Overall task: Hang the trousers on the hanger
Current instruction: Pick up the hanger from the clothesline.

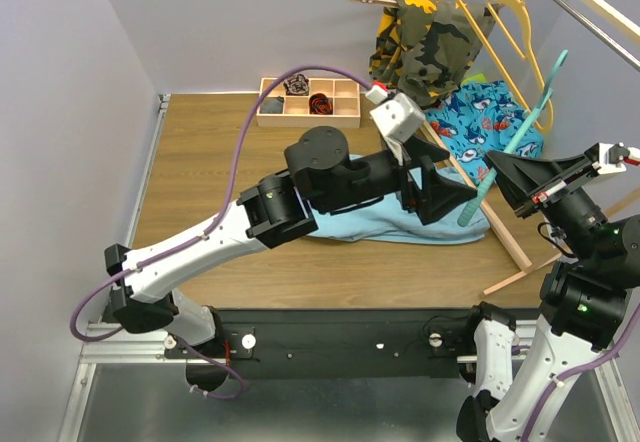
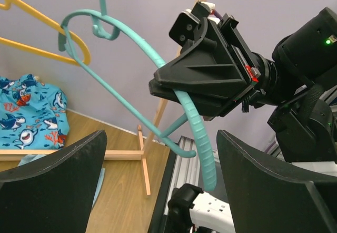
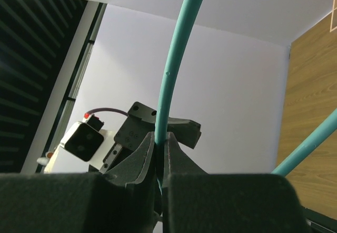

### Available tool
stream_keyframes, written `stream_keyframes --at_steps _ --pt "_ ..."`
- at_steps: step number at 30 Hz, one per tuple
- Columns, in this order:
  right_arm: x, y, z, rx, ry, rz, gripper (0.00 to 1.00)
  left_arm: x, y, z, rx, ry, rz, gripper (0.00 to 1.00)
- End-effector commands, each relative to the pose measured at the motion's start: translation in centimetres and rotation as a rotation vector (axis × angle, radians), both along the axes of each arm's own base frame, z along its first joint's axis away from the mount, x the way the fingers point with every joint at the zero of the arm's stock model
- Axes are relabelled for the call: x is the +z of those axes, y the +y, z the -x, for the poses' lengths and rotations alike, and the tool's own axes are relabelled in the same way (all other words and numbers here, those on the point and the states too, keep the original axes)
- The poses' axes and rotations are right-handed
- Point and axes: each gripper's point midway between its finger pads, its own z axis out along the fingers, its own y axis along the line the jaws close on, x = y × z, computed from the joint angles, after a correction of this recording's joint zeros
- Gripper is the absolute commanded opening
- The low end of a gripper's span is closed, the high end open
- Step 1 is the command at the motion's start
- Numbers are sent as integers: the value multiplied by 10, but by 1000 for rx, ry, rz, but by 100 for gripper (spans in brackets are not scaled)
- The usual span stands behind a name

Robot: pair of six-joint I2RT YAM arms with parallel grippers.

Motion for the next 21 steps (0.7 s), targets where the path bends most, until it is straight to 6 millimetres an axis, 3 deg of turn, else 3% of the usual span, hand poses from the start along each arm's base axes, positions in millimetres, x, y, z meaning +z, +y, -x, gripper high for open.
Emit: stream_keyframes --at_steps 1,14,16,17,18,21 --pt "2 -3 -3 -24 -5 14 1 -15 -19 1 45 -2 -86 93" --pt "-2 -5 -5 -28 4 17 1 -39 -48 -6 101 24 -173 93" --pt "-3 -4 -5 -24 8 17 1 -41 -52 -7 102 34 -177 83" --pt "-4 -4 -5 -22 13 16 1 -42 -53 -8 108 39 -179 73" --pt "-5 -4 -5 -21 16 17 1 -43 -53 -11 118 43 -185 53" --pt "-5 -3 -5 -16 21 24 3 -45 -54 -13 131 52 -201 28"
